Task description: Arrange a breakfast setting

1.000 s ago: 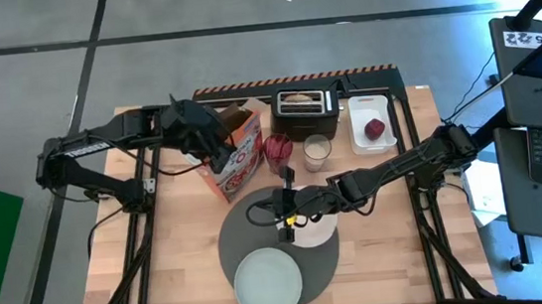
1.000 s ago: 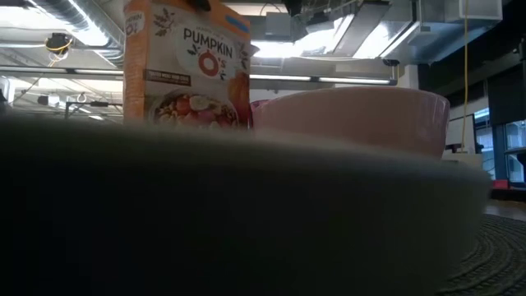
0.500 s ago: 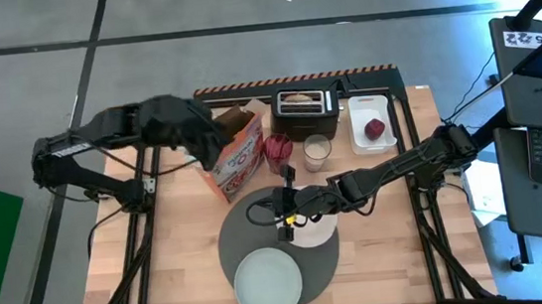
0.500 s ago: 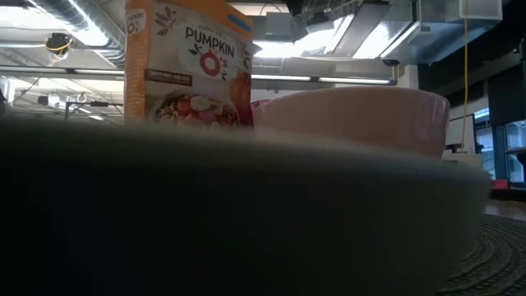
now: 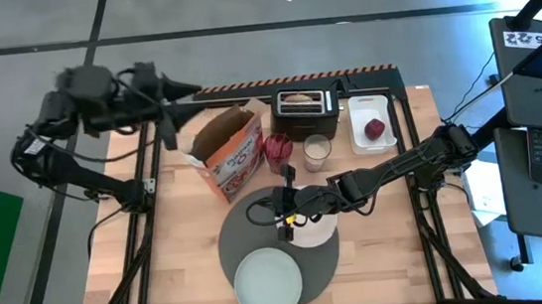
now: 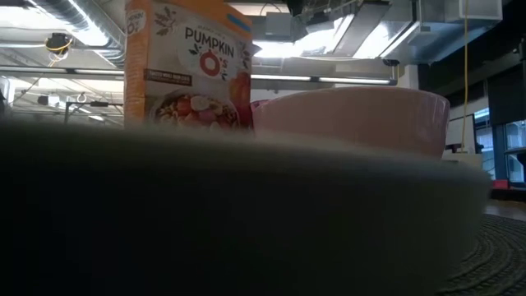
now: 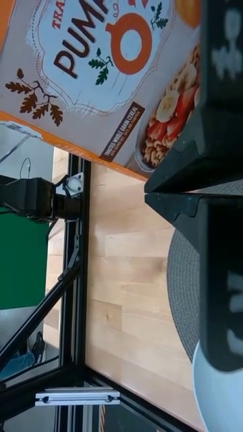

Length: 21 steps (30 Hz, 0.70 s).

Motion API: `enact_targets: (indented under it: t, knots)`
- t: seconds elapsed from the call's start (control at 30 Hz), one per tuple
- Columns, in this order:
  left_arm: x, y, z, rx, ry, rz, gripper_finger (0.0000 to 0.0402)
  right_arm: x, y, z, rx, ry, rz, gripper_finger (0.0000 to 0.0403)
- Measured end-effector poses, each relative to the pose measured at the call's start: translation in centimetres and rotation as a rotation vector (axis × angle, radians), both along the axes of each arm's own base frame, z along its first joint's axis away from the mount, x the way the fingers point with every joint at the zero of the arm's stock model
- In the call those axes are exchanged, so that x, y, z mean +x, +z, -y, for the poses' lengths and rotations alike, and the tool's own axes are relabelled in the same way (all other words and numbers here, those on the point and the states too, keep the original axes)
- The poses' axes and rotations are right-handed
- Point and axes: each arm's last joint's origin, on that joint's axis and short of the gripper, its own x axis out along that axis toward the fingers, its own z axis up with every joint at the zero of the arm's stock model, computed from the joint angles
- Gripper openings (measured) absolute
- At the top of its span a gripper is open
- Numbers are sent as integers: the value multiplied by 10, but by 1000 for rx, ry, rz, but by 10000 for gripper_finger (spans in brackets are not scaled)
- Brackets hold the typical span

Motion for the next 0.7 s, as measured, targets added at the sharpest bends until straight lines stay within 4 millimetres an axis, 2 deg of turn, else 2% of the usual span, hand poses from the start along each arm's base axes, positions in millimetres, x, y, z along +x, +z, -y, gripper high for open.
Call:
enact_targets:
  t: [0.23,0.37,0.57,0.7]
  knots:
    - [0,24,2,29,-55,217,196,0,0,0,0,0,0,14]
    - [2,32,1,-35,-43,328,195,0,0,0,-1,0,-3,14]
    - [11,28,1,-84,-89,310,197,0,0,1,16,-42,11,14]
    - [9,25,-6,-81,-35,287,227,-1,4,1,18,-44,28,14]
